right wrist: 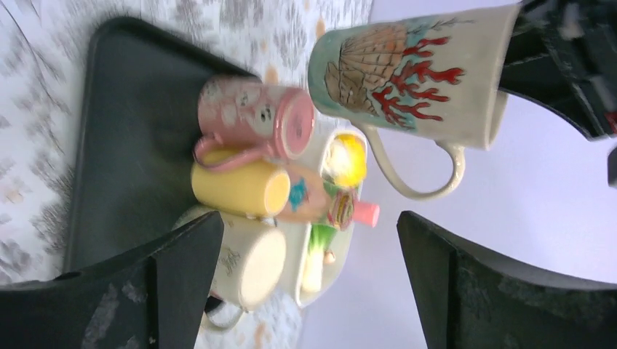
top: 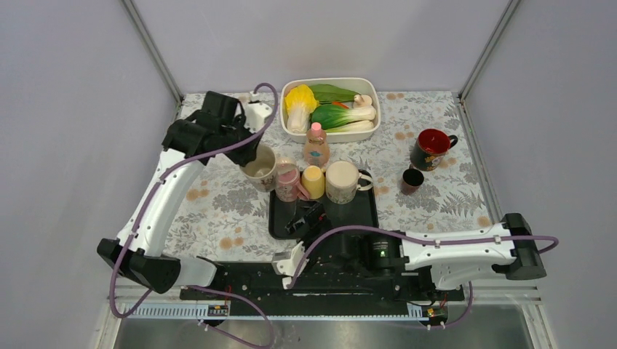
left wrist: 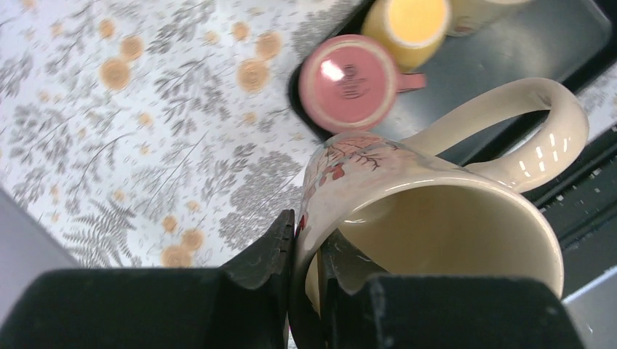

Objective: Turn the mug right side up

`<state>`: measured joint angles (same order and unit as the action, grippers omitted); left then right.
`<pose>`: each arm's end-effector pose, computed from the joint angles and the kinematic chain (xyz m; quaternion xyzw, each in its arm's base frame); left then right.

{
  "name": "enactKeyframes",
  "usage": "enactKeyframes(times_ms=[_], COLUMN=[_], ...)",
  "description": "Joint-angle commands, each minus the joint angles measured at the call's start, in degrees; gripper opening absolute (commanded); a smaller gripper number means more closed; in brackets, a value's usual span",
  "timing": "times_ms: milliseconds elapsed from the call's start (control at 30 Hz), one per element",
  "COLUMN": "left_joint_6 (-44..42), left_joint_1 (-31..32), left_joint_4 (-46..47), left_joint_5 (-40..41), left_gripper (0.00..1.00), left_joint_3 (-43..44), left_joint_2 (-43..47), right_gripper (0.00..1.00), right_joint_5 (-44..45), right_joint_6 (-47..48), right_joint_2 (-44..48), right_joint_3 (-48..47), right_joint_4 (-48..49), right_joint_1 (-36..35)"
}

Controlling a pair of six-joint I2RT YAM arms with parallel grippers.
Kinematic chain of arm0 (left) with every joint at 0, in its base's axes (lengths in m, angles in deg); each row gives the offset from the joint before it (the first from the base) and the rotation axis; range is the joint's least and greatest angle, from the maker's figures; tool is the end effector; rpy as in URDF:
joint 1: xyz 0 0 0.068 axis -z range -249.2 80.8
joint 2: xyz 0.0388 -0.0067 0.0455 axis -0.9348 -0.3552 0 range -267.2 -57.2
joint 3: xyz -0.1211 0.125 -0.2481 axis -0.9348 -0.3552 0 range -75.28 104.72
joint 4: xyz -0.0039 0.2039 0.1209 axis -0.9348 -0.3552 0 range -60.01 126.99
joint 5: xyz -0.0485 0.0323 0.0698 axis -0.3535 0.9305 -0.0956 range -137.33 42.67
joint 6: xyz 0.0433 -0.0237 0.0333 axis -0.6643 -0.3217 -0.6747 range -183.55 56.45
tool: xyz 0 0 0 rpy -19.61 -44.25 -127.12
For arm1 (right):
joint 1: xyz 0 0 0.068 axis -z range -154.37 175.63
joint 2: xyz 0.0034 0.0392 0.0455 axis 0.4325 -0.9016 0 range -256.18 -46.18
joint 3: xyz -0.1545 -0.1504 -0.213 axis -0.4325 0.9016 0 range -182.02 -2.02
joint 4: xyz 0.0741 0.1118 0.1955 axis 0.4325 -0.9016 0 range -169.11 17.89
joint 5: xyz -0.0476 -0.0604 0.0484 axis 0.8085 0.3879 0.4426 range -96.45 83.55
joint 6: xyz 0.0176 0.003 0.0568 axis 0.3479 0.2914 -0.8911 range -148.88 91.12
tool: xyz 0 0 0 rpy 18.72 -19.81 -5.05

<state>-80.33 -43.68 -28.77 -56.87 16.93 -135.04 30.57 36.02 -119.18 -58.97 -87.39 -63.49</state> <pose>0.2026 -0.1047 0.4229 0.3649 0.8673 -0.1033 0.3225 0.0302 0.2530 0.3364 -0.7706 0.3373 -0.1731 0.5123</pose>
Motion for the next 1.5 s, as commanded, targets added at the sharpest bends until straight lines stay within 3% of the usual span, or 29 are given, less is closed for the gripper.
enactKeyframes(times_ms=[0,167,367,567,733,1033,1067,1167,1233,1333,1467], left_joint_6=[-2.02,-0.54,4.28,7.41,8.18,8.33,8.4,9.73,10.61,10.53,10.96], left_joint_1=[-8.34,-20.92,-27.43,-30.72,-32.5,-34.69,-34.86,-35.62,-36.31,-37.02,-37.05], left_joint_4=[5.18,15.1,25.32,24.44,24.64,28.03,27.94,29.02,29.61,29.75,31.34], left_joint_5=[-4.15,-1.78,4.51,5.74,5.54,6.33,5.68,2.64,1.16,0.73,1.76], left_gripper=[0.0,0.0,0.0,0.0,0.0,0.0,0.03,0.48,0.67,0.78,0.99], left_joint_3=[3.12,2.17,9.8,24.87,28.25,29.75,29.94,28.28,27.39,26.85,22.84], left_joint_2=[3.09,-2.33,-19.46,-38.04,-44.17,-50.45,-50.76,-49.08,-47.26,-43.22,-35.2], right_gripper=[0.99,0.99,0.99,0.99,0.99,1.0,0.99,0.99,0.99,0.98,0.84], right_joint_5=[-14.16,-12.71,-13.01,-13.17,-16.28,-18.65,-19.1,-21.02,-23.27,-26.91,-29.01], right_joint_6=[-10.36,-16.67,-25.15,-35.84,-45.86,-52.04,-52.63,-54.61,-56.06,-59.16,-63.3], right_joint_2=[5.26,6.97,8.84,9.66,8.93,5.53,5.09,3.22,1.78,-0.97,-6.37], right_joint_3=[-5.31,-5.01,-2.79,-2.45,-2.35,-1.81,-1.98,-2.9,-3.33,-3.81,-4.92], right_joint_4=[1.07,4.29,6.16,5.24,3.56,3.58,3.46,2.72,2.39,2.27,2.34], right_joint_1=[-0.97,-0.26,5.16,13.35,18.69,21.08,21.57,23.09,24.42,27.06,29.76])
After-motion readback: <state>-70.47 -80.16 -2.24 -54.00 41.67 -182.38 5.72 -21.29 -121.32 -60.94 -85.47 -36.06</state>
